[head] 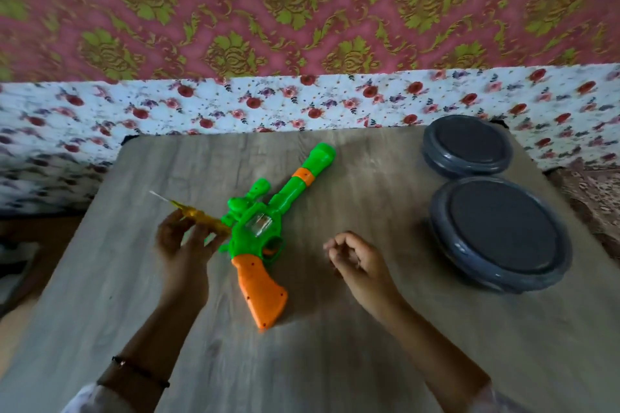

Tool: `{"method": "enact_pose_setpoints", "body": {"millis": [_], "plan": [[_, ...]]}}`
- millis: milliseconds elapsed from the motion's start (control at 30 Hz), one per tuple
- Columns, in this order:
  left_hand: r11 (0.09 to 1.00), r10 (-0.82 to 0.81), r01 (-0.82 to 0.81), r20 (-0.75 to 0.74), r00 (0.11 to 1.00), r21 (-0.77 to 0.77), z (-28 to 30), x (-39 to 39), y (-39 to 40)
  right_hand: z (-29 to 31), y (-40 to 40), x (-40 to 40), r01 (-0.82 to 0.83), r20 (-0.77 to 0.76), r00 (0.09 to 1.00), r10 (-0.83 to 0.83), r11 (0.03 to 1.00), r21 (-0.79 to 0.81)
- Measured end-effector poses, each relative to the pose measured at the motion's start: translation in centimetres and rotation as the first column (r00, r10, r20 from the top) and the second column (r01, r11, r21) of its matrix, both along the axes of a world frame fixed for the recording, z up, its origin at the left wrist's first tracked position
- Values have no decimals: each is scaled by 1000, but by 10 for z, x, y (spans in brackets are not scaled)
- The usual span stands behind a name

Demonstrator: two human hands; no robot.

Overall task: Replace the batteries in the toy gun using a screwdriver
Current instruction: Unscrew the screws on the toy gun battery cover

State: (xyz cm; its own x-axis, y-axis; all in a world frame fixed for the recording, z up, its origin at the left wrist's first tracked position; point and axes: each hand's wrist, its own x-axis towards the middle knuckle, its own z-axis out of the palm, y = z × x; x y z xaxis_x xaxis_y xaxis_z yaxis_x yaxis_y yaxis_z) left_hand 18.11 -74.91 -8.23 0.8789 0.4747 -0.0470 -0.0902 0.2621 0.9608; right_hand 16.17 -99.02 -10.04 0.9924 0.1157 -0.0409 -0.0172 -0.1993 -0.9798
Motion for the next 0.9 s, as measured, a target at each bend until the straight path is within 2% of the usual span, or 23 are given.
{"method": "enact_pose_setpoints", "body": {"millis": [100,200,333,600,700,900], "plan": [[995,61,-53,92,994,-86,-9,21,10,-29,23,14,-95,128,985,118,981,-171],[990,67,-47,156,985,-129,-29,36,18,-49,33,19,-95,274,943,186,944,-315],[985,91,-59,199,976,-164,-58,40,18,-55,34,18,-112,294,940,175,970,-218],[997,-12,38,368,930,-65,-50,33,15,-63,36,20,-100,294,936,194,947,-304],[998,-54,59,374,926,-1,-44,20,4,-65,35,22,-97,301,934,192,948,-302],[990,-122,90,347,930,106,-42,-3,-33,-57,35,14,-34,364,929,68,995,-97]]}}
